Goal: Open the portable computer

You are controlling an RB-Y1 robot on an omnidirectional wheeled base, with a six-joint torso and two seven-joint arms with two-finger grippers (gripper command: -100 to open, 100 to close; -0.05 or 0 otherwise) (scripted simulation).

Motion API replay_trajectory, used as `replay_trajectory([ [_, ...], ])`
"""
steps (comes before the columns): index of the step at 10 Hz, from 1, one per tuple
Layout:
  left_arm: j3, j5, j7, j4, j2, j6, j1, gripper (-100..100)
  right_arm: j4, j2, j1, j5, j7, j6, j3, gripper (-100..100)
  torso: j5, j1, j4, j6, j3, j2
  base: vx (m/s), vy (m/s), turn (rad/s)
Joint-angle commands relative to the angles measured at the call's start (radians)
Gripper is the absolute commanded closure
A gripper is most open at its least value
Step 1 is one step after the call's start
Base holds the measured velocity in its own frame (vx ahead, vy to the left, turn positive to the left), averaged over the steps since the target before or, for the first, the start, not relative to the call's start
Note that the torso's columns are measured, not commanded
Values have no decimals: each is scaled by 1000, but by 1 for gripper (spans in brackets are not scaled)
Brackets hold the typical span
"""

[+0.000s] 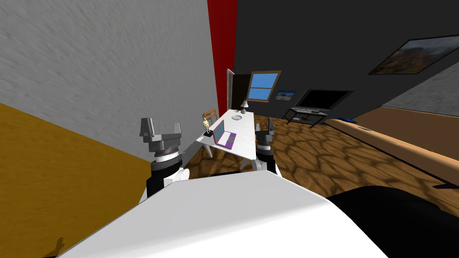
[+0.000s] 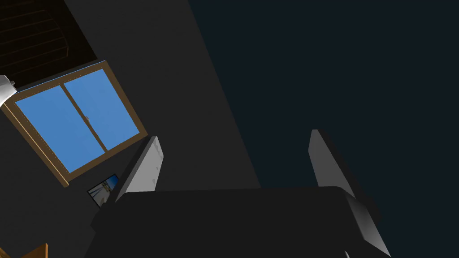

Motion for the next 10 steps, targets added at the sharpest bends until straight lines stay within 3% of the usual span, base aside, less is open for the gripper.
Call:
replay_trajectory([
  [1, 0, 0, 0, 0, 0, 0, 0, 0, 0, 0, 0, 0, 0, 0, 0, 0, 0, 0, 41, 0, -82, 40, 0, 0, 0],
  [9, 0, 0, 0, 0, 0, 0, 0, 0, 0, 0, 0, 0, 0, 0, 0, 0, 0, 0, 617, 0, -1234, 618, 0, 0, 0],
  [10, 0, 0, 0, 0, 0, 0, 0, 0, 2, -44, -5, 6, 12, 17, 1, -100, 0, 0, 691, 0, -1382, 691, -2, 21, 11],
])
